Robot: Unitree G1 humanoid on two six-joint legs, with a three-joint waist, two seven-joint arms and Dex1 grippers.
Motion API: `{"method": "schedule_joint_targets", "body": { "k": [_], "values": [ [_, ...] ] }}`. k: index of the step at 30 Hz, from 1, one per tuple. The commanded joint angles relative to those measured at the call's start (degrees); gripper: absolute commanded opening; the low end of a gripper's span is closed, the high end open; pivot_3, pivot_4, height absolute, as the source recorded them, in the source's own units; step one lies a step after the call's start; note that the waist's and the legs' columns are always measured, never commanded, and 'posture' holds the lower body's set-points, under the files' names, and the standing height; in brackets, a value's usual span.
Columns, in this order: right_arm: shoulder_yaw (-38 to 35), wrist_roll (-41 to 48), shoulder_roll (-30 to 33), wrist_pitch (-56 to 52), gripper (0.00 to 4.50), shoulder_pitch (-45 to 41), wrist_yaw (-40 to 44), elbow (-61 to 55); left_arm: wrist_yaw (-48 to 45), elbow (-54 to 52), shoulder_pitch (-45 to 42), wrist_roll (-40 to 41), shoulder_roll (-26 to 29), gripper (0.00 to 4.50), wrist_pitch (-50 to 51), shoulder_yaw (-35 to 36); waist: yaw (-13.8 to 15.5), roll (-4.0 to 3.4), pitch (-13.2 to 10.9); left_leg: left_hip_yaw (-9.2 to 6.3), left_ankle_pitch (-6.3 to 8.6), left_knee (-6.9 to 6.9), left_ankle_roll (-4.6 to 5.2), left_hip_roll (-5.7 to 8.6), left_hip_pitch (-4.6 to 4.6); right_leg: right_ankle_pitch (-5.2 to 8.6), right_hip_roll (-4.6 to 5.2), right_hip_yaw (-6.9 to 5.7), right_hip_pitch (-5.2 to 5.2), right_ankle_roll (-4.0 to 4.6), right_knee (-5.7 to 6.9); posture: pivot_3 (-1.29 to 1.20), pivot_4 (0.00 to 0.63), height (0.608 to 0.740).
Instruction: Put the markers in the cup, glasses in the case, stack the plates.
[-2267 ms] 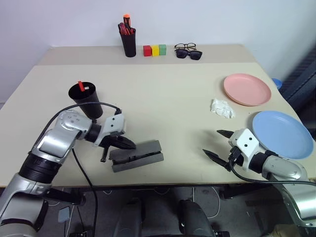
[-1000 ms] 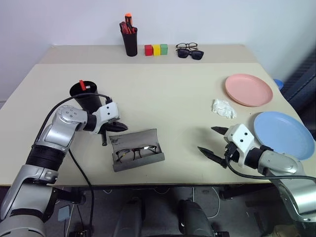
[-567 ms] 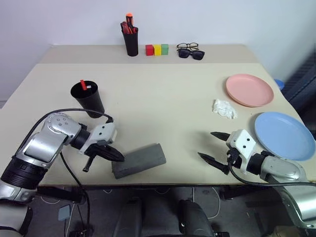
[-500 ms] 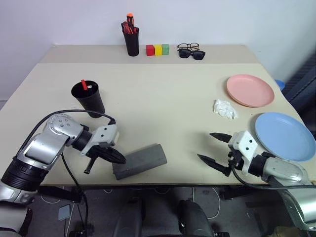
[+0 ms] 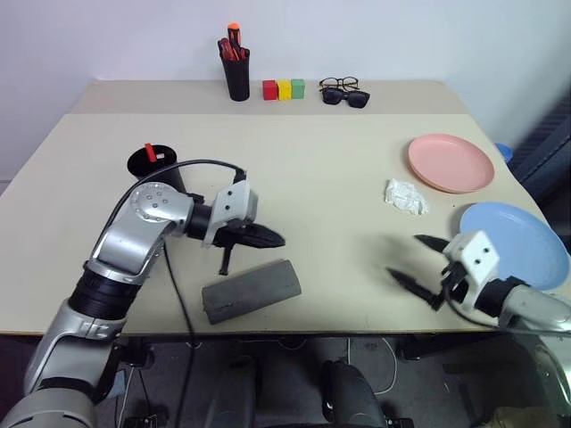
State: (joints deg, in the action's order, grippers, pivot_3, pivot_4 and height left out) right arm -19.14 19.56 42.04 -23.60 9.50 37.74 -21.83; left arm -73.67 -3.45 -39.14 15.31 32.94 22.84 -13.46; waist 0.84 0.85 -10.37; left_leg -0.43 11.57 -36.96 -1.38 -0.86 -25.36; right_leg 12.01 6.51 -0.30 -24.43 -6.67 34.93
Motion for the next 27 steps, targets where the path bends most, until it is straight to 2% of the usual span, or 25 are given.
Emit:
{"method": "schedule_joint_targets", "body": {
  "k": [1,3,6,15,23,25,27],
  "values": [
    [-3.8,-1.9,0.3,-2.2,4.50,-1.5,-4.4,1.4,3.0,2.3,-3.3,-1.6,-4.1,1.82,-0.7,-2.7,-0.1,0.00,0.0,0.00,0.00,0.00,0.00,0.00,0.00,0.00,0.00,0.00,0.00,0.00,0.00,0.00,0.150,0.740],
    [-4.6,-1.7,0.2,-4.3,4.50,-2.6,-5.8,2.0,4.4,4.3,-4.7,-2.7,-7.1,2.95,-1.7,-4.1,-0.1,0.01,0.0,0.00,0.00,-0.02,0.01,0.01,-0.01,0.00,0.00,0.00,0.00,0.00,0.01,0.00,0.150,0.740],
    [-4.3,-1.7,0.2,-7.0,4.50,-3.9,-7.3,2.5,5.2,6.6,-6.3,-3.0,-10.5,4.43,-2.1,-5.2,-0.2,0.00,0.0,-0.01,0.00,-0.02,0.02,0.01,0.01,0.00,-0.01,0.00,0.00,-0.01,0.05,0.00,0.150,0.740],
    [-2.0,-3.4,0.0,-11.7,4.50,-5.6,-10.0,5.2,11.3,11.2,-9.5,-6.1,-18.3,4.43,-3.6,-7.0,0.0,0.00,0.0,-0.02,0.02,-0.05,0.06,0.01,-0.01,0.01,-0.01,0.01,0.00,-0.03,0.05,0.00,0.150,0.740],
    [-2.5,-5.8,0.3,-10.7,4.50,-5.8,-10.9,12.5,13.1,10.1,-8.6,-6.8,-18.2,4.43,-2.7,-7.3,-0.2,-0.02,0.0,-0.03,0.04,-0.05,0.08,0.02,0.01,0.02,-0.02,0.01,0.01,-0.03,0.05,0.00,0.150,0.740],
    [-2.8,-5.9,0.1,-10.9,3.94,-6.1,-11.1,14.4,13.5,9.8,-8.3,-7.0,-17.9,4.50,-2.5,-7.3,-0.1,-0.03,0.0,-0.03,0.04,-0.05,0.08,0.02,0.01,0.02,-0.02,0.01,0.01,-0.03,0.05,0.00,0.150,0.740],
    [-2.8,-6.1,-0.1,-10.6,3.09,-6.4,-11.3,15.9,13.8,9.5,-8.0,-6.9,-17.8,4.50,-2.3,-7.2,-0.1,-0.03,0.0,-0.03,0.04,-0.06,0.08,0.02,0.01,0.01,-0.02,0.01,0.03,-0.03,0.05,0.00,0.150,0.740]
  ]
}}
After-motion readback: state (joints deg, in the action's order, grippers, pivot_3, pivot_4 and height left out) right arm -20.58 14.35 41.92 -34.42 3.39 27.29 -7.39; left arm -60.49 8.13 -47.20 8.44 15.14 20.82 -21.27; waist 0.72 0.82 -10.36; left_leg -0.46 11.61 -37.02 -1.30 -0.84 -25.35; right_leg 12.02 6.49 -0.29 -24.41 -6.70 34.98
